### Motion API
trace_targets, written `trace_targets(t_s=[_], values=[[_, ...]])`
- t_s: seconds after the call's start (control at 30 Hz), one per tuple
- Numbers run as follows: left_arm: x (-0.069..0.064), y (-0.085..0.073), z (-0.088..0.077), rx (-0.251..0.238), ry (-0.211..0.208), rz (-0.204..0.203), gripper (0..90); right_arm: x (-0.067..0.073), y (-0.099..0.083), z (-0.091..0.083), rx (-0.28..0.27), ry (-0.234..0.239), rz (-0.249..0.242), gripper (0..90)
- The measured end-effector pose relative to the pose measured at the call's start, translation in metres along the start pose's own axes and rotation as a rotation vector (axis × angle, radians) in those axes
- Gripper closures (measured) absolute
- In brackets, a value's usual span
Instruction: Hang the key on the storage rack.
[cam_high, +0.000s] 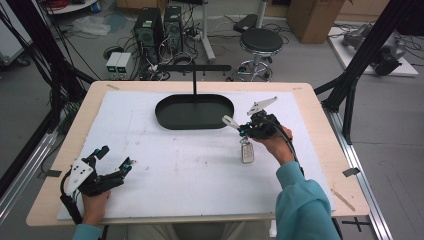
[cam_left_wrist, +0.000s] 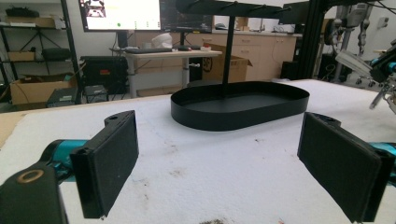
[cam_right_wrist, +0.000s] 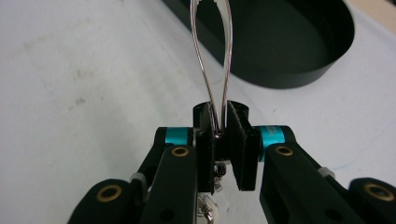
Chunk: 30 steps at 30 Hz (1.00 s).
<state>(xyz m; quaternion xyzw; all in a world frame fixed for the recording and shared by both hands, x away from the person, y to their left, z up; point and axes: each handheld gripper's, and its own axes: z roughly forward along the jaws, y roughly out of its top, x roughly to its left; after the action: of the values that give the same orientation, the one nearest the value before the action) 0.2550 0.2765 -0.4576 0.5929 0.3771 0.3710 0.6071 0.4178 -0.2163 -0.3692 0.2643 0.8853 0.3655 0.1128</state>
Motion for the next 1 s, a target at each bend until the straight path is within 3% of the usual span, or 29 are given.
trace_targets(t_s=[0.1, 0.57, 0.63, 0.77, 0.8, 1.0], values=[[0.0, 0.0, 0.0, 0.0, 0.0, -0.001, 12.9, -0.002, 0.0, -0.002, -0.03, 0.005, 0.009, 82.3], [0.0, 0.0, 0.0, -0.001, -0.001, 0.004, 12.9, -0.005, 0.012, -0.004, -0.153, -0.062, 0.056, 82.4], [0.0, 0.0, 0.0, -0.001, 0.0, 0.004, 12.9, -0.004, 0.015, -0.005, -0.19, -0.104, 0.057, 82.4], [0.0, 0.0, 0.0, -0.002, -0.001, 0.003, 12.9, -0.005, 0.02, -0.005, -0.192, -0.139, 0.078, 82.4], [0.0, 0.0, 0.0, -0.003, 0.0, 0.003, 12.9, -0.005, 0.023, -0.007, -0.211, -0.17, 0.079, 82.4], [0.0, 0.0, 0.0, -0.001, 0.0, 0.0, 12.9, -0.003, 0.032, -0.01, -0.266, -0.247, 0.087, 82.3]])
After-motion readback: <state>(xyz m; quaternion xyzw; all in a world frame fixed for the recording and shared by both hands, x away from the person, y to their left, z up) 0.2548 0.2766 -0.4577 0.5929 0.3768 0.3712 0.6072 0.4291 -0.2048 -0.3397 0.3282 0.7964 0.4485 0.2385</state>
